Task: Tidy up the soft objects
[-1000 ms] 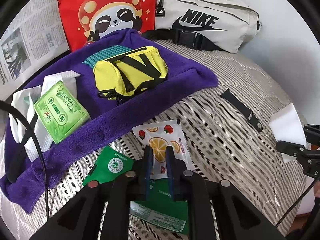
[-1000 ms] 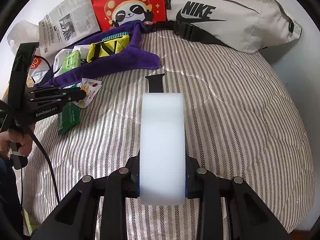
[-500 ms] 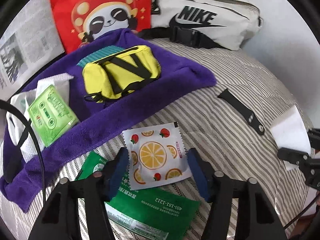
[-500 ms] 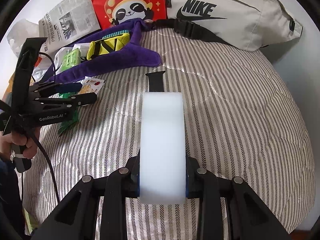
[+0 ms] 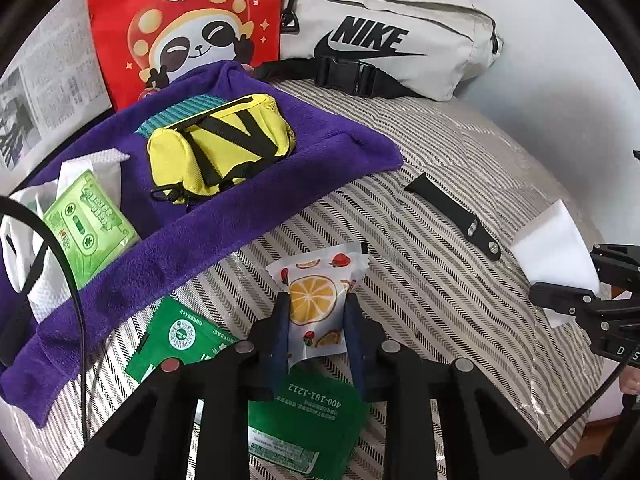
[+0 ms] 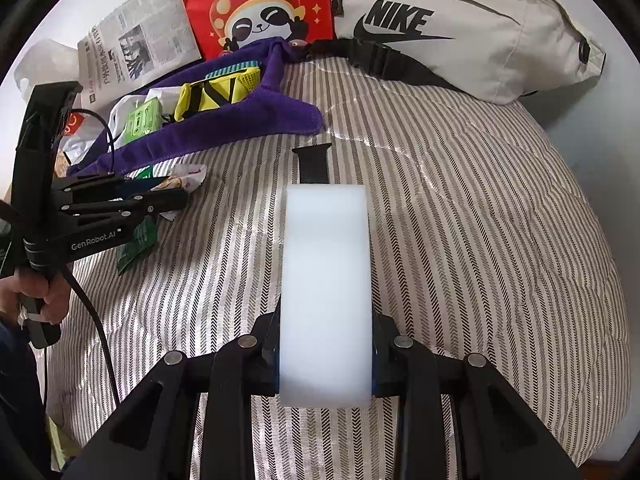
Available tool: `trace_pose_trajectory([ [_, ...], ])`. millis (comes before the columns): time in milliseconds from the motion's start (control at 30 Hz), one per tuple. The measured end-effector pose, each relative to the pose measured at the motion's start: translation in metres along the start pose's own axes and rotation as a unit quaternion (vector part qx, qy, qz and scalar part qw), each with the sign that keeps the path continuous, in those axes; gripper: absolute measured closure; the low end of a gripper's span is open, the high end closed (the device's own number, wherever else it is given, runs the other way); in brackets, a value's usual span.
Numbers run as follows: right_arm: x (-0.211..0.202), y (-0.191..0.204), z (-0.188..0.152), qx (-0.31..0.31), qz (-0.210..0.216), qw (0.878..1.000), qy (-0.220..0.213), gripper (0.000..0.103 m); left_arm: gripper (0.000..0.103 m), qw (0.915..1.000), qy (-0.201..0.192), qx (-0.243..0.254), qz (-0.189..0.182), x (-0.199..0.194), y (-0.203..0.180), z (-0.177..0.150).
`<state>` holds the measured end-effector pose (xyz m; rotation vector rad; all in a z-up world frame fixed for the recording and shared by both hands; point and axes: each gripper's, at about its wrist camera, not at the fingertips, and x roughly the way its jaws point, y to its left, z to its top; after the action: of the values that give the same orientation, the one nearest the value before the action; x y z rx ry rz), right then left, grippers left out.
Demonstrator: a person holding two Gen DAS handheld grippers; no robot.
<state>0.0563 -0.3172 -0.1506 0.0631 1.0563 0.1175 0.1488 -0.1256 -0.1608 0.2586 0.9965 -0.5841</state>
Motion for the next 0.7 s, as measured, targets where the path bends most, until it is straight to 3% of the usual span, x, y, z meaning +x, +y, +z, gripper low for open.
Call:
trace_pose_trajectory([
  [433, -0.007, 0.012, 0.015, -0.009, 0.017, 1.000, -0.009, 0.073, 0.081, 0.9986, -0.029, -0.041, -0.019, -0.037, 0.021, -0.012],
  [700, -0.009, 0.041, 0.038, -0.042, 0.037, 0.998, -0.015, 0.073, 0.081, 0.9963, -0.050, -0.070, -0.004, -0.066, 0.051, -0.021],
])
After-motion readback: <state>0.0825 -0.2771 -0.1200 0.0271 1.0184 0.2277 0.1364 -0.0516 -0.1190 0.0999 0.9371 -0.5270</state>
